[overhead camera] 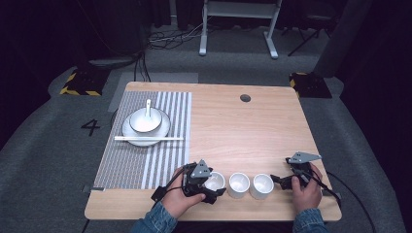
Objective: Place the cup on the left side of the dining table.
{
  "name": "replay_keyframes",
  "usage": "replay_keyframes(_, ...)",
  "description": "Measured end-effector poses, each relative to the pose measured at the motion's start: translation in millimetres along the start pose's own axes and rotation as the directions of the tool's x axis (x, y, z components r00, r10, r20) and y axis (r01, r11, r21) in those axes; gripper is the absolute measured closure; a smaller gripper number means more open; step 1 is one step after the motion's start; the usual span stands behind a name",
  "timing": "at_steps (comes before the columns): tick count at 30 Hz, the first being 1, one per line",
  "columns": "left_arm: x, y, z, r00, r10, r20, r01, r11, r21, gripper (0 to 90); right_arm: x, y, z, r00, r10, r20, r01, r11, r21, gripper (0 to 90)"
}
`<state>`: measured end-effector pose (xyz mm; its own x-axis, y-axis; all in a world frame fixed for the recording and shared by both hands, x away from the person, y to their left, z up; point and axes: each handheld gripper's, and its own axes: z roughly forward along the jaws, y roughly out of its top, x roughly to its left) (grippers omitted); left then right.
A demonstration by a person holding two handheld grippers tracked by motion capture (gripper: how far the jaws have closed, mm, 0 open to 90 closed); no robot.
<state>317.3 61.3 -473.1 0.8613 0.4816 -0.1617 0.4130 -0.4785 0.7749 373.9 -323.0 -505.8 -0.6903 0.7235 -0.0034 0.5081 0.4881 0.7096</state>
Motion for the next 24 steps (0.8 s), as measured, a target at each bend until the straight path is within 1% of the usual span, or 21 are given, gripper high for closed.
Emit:
replay_keyframes(4,1.1,-3.4,3.5,1.0000,-0.007,-0.006,0.008,0.9999,0.014,18.6,0.0,0.0,0.0,1.0000,0.000,0.000,0.000,1.000,0.000,0.0)
replay_keyframes(6,1.5,-6.9,9.2,0.9997,-0.025,-0.010,0.025,0.9991,0.034,18.7,0.0,0.0,0.0,1.0000,0.000,0.000,0.000,1.000,0.000,0.0)
replay_keyframes(7,1.5,-6.9,9.2,0.9997,-0.025,-0.010,0.025,0.9991,0.034,18.7,0.0,0.0,0.0,1.0000,0.000,0.000,0.000,1.000,0.000,0.0)
replay_keyframes(8,1.7,-8.4,11.7,0.9996,-0.023,-0.017,0.024,0.9986,0.047,18.4,0.0,0.0,0.0,1.0000,0.000,0.000,0.000,1.000,0.000,0.0)
replay_keyframes(10,1.0,-10.5,14.5,0.9997,-0.009,-0.025,0.010,0.9976,0.068,18.7,0.0,0.0,0.0,1.0000,0.000,0.000,0.000,1.000,0.000,0.0)
replay_keyframes(12,0.7,-11.2,15.2,0.9998,-0.006,-0.019,0.007,0.9977,0.067,22.5,0.0,0.0,0.0,1.0000,0.000,0.000,0.000,1.000,0.000,0.0)
replay_keyframes(16,-0.1,-11.4,15.2,0.9997,0.012,-0.024,-0.010,0.9976,0.068,24.1,0.0,0.0,0.0,1.0000,0.000,0.000,0.000,1.000,0.000,0.0)
replay_keyframes(19,-1.6,-10.2,14.7,0.9983,0.045,-0.037,-0.042,0.9960,0.079,25.3,0.0,0.0,0.0,1.0000,0.000,0.000,0.000,1.000,0.000,0.0)
replay_keyframes(20,-2.1,-9.6,14.4,0.9981,0.046,-0.040,-0.043,0.9953,0.086,25.6,0.0,0.0,0.0,1.0000,0.000,0.000,0.000,1.000,0.000,0.0)
replay_keyframes(24,-2.5,-8.9,14.5,0.9979,0.047,-0.045,-0.043,0.9948,0.092,25.7,0.0,0.0,0.0,1.0000,0.000,0.000,0.000,1.000,0.000,0.0)
